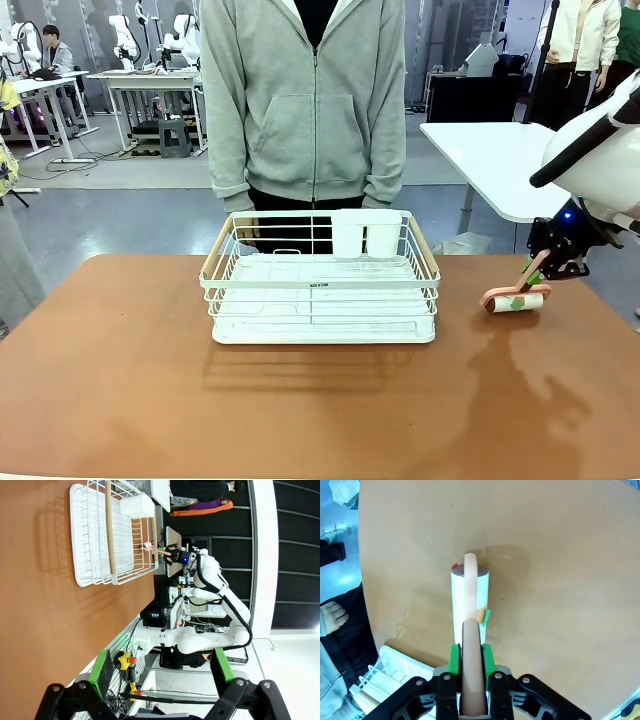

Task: Clean the table.
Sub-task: Place the Lint Roller down when the Dish drying rack is positioned in the middle of the table.

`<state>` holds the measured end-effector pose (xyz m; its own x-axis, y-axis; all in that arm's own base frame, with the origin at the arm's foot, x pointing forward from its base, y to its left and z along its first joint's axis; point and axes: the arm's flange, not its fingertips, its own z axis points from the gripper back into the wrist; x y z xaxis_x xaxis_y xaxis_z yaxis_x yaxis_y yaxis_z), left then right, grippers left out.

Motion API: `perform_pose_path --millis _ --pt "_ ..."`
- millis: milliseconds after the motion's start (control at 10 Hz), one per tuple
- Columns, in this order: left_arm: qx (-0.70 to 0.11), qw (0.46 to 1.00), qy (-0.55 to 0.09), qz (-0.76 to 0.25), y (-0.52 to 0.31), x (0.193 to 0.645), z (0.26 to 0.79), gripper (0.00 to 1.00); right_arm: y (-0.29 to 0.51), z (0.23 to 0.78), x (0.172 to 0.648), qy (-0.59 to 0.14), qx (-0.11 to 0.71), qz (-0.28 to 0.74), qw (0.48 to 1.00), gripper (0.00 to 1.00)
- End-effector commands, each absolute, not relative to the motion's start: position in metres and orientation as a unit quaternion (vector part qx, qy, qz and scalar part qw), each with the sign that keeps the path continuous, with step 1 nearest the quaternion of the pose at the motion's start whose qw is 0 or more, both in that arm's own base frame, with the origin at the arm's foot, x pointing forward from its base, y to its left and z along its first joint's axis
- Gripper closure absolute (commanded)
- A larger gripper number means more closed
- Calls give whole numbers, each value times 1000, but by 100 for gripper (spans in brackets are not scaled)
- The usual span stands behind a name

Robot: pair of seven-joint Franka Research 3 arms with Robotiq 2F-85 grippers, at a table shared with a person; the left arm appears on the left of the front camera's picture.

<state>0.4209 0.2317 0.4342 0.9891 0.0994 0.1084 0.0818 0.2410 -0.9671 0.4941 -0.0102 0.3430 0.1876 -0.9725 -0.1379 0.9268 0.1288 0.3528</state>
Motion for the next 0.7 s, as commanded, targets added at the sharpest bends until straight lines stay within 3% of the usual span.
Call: perform_pose_path --millis 0,100,300,600 --pt "-612 787 -74 4 233 419 435 0 -10 340 497 -74 189 -632 748 50" --pt "-612 787 -74 4 233 419 435 0 -11 341 496 -74 189 -633 747 25" --pt "-612 787 -74 4 233 419 435 0 -13 344 492 -77 188 -632 747 0" --pt "-612 787 -74 4 233 419 435 0 -15 354 467 -81 186 -621 757 0"
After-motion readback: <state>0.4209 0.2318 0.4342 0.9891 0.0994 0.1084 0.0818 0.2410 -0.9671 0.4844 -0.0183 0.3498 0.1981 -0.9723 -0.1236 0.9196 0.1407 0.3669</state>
